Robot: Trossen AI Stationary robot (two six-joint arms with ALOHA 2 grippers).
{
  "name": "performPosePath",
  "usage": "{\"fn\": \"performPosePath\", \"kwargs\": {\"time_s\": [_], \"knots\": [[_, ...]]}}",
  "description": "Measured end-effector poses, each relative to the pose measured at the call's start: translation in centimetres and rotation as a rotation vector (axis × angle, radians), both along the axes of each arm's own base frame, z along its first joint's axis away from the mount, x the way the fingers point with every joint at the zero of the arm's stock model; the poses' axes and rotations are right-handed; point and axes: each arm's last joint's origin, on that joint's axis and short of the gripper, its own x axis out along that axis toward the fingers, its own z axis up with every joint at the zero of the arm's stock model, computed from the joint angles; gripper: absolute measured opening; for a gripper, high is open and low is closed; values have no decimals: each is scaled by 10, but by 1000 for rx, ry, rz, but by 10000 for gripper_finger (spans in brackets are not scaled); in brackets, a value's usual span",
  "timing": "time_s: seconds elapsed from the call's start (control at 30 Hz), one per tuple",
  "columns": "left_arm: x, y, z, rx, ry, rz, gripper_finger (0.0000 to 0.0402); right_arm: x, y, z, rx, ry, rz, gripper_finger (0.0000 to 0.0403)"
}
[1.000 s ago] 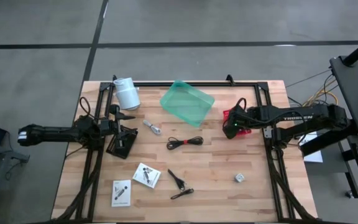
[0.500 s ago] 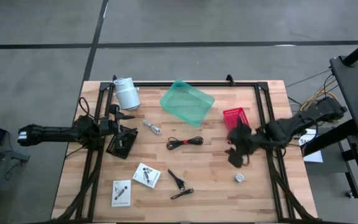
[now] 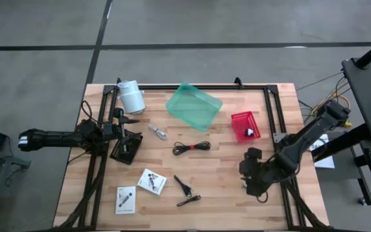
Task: Pick and place items into bin
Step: Put the white charger adapter into the red bin
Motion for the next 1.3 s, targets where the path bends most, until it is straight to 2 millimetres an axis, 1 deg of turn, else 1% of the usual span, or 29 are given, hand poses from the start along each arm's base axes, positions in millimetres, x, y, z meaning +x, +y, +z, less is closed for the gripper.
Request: {"fn": "performPosePath", "kwargs": {"time_s": [0.17,0.27,0.4,0.53,0.63,0.8,0.9,0.97,1.07,1.17,1.3], "knots": [[0,0,0,0,-2,0,215,10,9,-22,-60,76,-6,201],[0,0,0,0,-3,0,215,16,14,-30,-69,113,-13,201],[0,0,0,0,-2,0,215,21,20,-30,-33,156,-46,201],[0,0,0,-1,-2,0,215,24,23,-22,-17,169,-93,201],[0,0,0,-1,-2,0,215,25,24,-13,22,175,-189,201],[0,0,0,0,-5,0,215,25,28,2,166,205,-415,201],[0,0,0,5,-4,1,215,19,29,4,164,209,-497,201],[0,0,0,38,-1,10,215,16,28,-1,158,218,-552,201],[0,0,0,74,3,20,215,11,24,-14,145,248,-637,201],[0,0,1,93,-5,26,215,8,22,-25,184,291,-704,201],[0,0,2,96,-11,27,215,5,23,-32,230,325,-779,201]]}}
